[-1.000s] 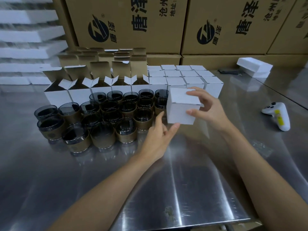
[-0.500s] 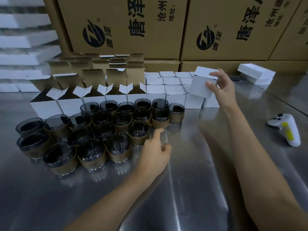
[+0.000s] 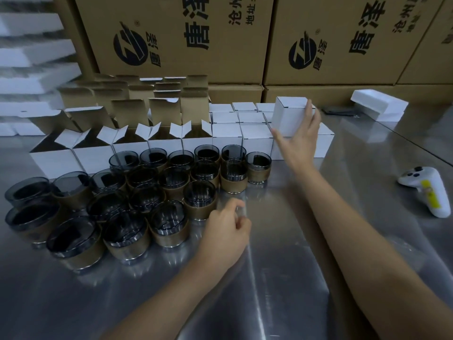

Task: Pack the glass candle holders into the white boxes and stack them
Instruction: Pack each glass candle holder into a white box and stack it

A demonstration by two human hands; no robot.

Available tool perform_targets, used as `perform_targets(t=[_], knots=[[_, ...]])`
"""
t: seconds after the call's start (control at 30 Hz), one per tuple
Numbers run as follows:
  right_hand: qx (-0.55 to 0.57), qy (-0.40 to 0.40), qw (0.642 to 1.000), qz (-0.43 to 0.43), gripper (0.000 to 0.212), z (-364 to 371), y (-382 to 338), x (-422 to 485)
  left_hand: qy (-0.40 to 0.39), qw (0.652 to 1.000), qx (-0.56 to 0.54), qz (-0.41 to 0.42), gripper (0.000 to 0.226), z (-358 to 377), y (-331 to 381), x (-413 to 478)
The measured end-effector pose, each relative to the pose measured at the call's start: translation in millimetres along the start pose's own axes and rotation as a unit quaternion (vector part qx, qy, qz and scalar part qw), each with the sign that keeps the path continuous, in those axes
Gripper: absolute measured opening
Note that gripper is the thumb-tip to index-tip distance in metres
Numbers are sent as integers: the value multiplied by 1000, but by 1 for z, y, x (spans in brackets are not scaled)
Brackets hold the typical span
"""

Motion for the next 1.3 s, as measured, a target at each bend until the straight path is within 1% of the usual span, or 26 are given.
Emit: perform_targets(t=[0.07, 0.13, 0.23, 0.3, 0.37, 0.47, 0.57, 0.63, 0.8, 0.9, 0.97, 1.1, 1.2, 1.3], knots=[[-16, 23, 1000, 1, 95, 1, -1, -3, 1, 1000, 0, 4, 24, -1, 1, -1], [15, 44, 999, -4, 92, -4, -1, -1, 0, 1000, -1, 4, 23, -1, 2, -1], [66, 97, 993, 5, 91, -23, 4, 4, -5, 1000, -6, 1, 21, 0, 2, 0], [74, 128, 989, 7, 90, -38, 10, 10, -6, 1000, -8, 2, 20, 0, 2, 0], [65, 140, 988, 12, 90, -51, 19, 17, -5, 1000, -9, 0, 18, 0, 2, 0], [53, 121, 991, 37, 92, -60, 36, 27, -3, 1000, -12, 2, 16, 0, 2, -1], [57, 70, 993, 74, 96, -58, 52, 32, -3, 1000, -12, 5, 14, 1, 1, 0], [59, 46, 995, 70, 98, -55, 57, 30, -4, 1000, -11, 4, 13, 2, 0, 0], [51, 43, 997, 50, 99, -50, 56, 24, -6, 1000, -7, 3, 12, 4, -2, 0], [48, 70, 996, 42, 98, -49, 55, 12, -3, 1000, 2, -4, 12, 4, -3, 1], [34, 108, 992, 53, 95, -49, 53, -1, -4, 1000, 1, -8, 13, 4, -3, 2], [35, 173, 984, 38, 79, -53, 28, -29, -3, 1000, 10, -11, 15, 0, 0, 3], [66, 192, 978, 37, 69, -53, 0, -58, -10, 1000, 2, -22, 16, -3, 1, 2], [89, 181, 979, 28, 59, -49, -33, -89, -14, 999, -21, -36, 18, -5, 0, 1]])
Point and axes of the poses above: each hand's wrist, its own x-axis towards the middle knuckle, its own z-axis out of the palm, y = z × x, the point moved 8 cm from there along x, towards the middle knuckle, and after that the axes turned 10 degrees about x, right-handed, at the moved point
